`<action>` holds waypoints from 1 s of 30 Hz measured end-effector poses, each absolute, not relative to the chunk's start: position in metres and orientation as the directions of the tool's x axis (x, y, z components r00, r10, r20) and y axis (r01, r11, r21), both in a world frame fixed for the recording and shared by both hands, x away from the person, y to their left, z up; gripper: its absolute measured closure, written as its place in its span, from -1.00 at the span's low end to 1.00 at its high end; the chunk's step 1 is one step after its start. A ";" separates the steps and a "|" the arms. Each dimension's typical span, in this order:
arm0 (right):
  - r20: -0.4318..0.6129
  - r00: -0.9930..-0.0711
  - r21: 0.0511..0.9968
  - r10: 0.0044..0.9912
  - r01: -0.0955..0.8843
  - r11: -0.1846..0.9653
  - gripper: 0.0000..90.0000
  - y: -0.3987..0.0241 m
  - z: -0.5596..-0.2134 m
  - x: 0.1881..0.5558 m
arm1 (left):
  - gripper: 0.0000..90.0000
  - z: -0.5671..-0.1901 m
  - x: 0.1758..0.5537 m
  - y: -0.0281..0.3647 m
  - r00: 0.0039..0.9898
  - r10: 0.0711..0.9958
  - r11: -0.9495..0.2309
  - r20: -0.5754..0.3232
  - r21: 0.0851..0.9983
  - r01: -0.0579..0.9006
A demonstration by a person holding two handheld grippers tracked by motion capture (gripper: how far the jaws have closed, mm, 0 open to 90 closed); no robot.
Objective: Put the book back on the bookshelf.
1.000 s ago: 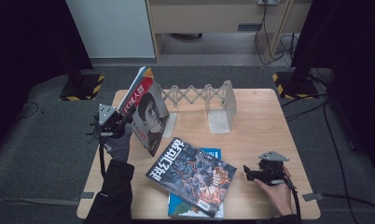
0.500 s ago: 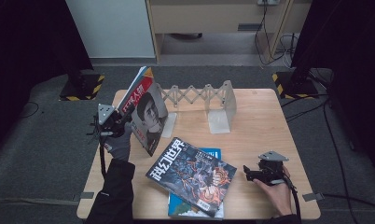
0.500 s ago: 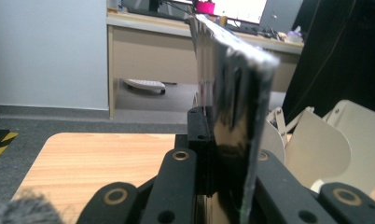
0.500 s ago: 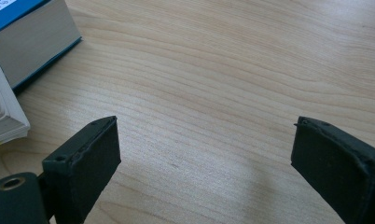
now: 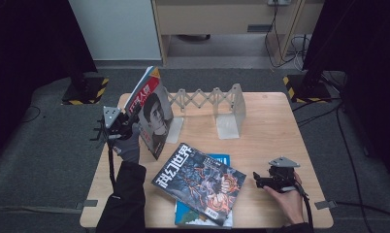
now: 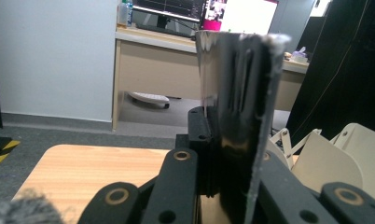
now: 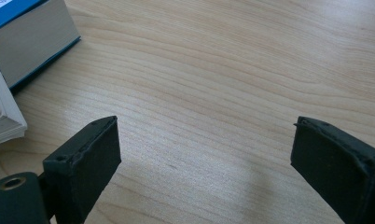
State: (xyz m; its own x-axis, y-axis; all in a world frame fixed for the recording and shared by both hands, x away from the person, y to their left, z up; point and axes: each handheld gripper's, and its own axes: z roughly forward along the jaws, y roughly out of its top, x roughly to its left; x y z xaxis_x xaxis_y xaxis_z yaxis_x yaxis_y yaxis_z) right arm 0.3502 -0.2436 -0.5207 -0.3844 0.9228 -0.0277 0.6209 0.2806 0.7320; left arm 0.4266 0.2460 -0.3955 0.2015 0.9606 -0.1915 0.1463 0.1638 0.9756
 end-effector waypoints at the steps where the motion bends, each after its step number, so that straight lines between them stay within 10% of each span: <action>1: -0.028 -0.384 0.732 0.923 0.621 0.281 -0.81 -0.244 -0.521 0.350 | 0.92 -0.397 0.426 0.246 0.199 0.962 0.162 -0.189 0.976 0.147; 30: -0.025 -0.385 0.733 0.922 0.620 0.279 -0.81 -0.243 -0.520 0.350 | 0.77 -0.398 0.413 0.258 0.189 0.969 0.124 -0.157 0.977 0.173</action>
